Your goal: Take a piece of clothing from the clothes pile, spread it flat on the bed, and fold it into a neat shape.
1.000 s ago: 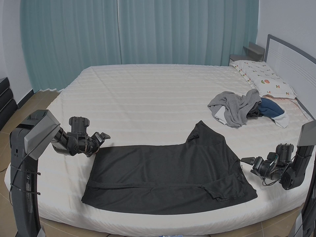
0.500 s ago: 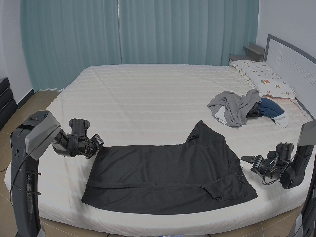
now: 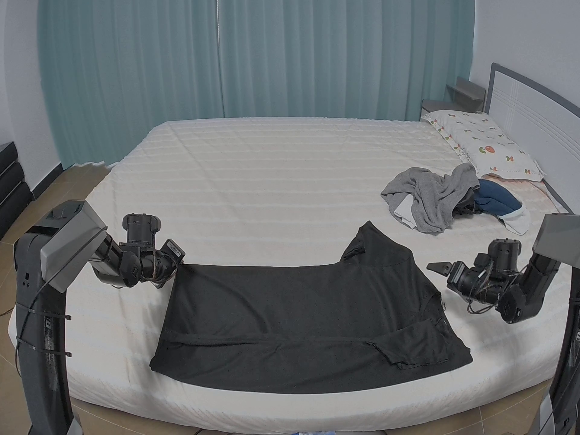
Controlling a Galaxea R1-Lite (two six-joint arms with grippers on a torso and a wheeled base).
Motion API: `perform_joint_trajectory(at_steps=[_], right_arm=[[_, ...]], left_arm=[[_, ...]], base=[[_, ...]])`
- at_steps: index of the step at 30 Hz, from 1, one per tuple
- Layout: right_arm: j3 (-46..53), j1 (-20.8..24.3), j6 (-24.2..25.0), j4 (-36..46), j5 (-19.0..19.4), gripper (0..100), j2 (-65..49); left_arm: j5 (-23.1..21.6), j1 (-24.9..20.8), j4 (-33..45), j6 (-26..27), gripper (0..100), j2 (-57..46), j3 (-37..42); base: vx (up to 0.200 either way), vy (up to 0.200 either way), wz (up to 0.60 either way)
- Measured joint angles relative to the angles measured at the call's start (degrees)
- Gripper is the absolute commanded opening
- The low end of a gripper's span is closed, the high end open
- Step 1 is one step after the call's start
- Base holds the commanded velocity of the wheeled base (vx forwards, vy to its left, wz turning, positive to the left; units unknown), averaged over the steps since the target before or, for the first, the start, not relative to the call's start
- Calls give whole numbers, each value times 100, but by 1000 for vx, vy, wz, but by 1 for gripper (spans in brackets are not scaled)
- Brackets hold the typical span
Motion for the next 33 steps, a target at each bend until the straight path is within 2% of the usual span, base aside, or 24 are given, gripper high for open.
perform_joint_trajectory(at_steps=[12, 18, 24, 25, 33], right_arm=[[-2981, 523, -223, 1565, -736, 100, 957], [-4185, 608, -313, 2537, -870, 100, 1545], [-4764, 591, -343, 2731, -903, 100, 1944], [-4819, 589, -343, 2731, -903, 0, 1988], [-4882, 547, -335, 2728, -903, 0, 2082]], left_arm=[[-33, -11, -329, -84, 0, -110, 246], [-43, -11, -395, -99, 0, -116, 307], [-44, -17, -424, -104, 0, -123, 323], [-46, -17, -427, -104, 0, -126, 325], [-40, -17, -427, -104, 0, -126, 306]], base=[[0, 0, 0], [0, 0, 0], [0, 0, 0], [0, 0, 0], [0, 0, 0]])
